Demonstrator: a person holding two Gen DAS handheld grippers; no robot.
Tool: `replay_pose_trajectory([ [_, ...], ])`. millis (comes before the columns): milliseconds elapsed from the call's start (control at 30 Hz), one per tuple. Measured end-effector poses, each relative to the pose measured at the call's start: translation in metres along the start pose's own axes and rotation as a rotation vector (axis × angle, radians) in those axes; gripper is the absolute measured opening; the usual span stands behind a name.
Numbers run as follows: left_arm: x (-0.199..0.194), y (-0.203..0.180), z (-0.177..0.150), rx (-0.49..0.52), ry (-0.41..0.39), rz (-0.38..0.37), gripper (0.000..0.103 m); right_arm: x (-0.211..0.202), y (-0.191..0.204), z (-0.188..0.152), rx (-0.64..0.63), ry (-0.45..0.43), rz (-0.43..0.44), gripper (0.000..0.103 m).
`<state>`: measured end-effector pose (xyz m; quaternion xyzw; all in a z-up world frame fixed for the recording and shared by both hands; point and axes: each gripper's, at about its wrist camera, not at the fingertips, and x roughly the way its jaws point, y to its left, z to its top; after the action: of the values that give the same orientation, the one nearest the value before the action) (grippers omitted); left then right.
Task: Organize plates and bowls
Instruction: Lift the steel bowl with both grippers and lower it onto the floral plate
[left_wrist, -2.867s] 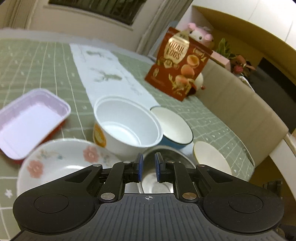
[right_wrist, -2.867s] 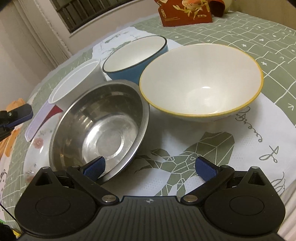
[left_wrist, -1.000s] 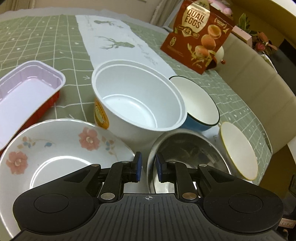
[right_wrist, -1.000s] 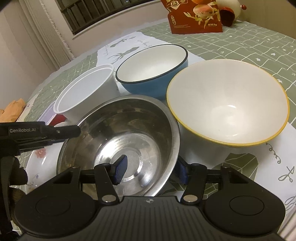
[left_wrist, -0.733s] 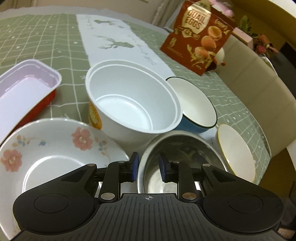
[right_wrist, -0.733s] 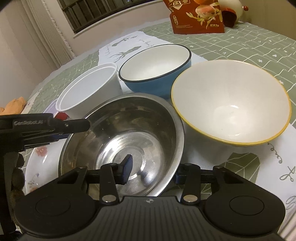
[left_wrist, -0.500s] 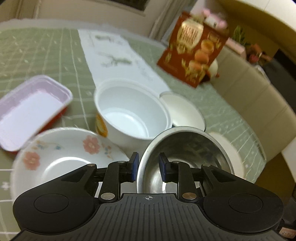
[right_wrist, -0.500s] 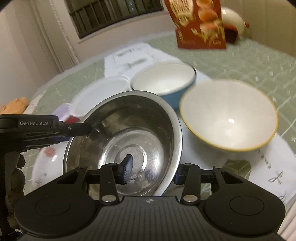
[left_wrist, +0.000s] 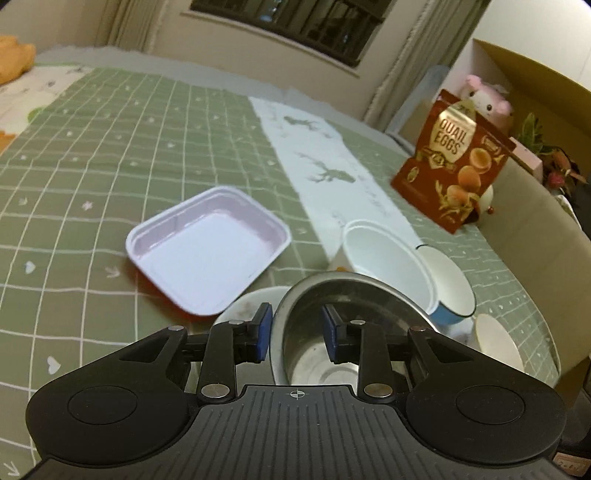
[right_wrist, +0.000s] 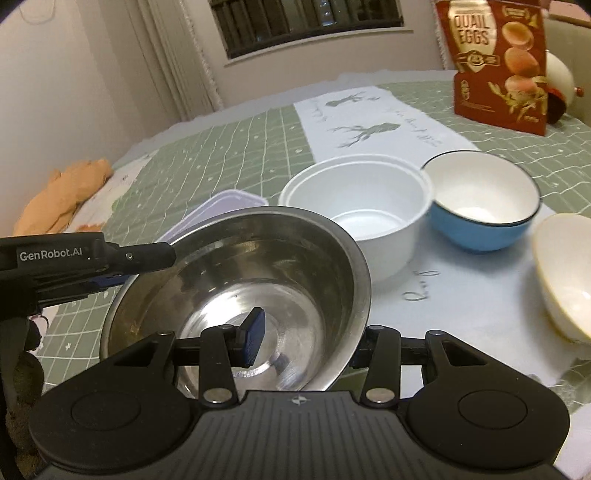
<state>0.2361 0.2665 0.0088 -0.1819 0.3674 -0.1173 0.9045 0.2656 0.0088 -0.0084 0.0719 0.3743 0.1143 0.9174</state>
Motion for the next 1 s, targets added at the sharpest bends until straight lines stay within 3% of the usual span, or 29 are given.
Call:
replay_pose_trajectory([
  [267, 0.020, 0.019, -0.005, -0.016, 0.065, 0.044, 0.032, 0.019, 0.009, -0.012, -0.019, 0.038, -0.014, 0.043],
  [533, 0.025, 0.018, -0.007, 0.030, 0.077, 0.092, 0.031, 0.036, 0.010, -0.021, -0.023, 0.082, -0.004, 0.043],
  [700, 0.033, 0.022, -0.008, 0.034, 0.104, 0.108, 0.026, 0.043, 0.011, -0.022, -0.070, 0.063, -0.018, 0.043],
  [867, 0.019, 0.030, -0.005, 0.008, 0.057, 0.066, 0.026, 0.037, 0.009, -0.019, -0.112, 0.062, 0.009, 0.044],
  [1000, 0.018, 0.032, -0.003, 0.007, 0.060, 0.088, 0.026, 0.022, 0.001, -0.015, -0.126, 0.016, 0.008, 0.051],
])
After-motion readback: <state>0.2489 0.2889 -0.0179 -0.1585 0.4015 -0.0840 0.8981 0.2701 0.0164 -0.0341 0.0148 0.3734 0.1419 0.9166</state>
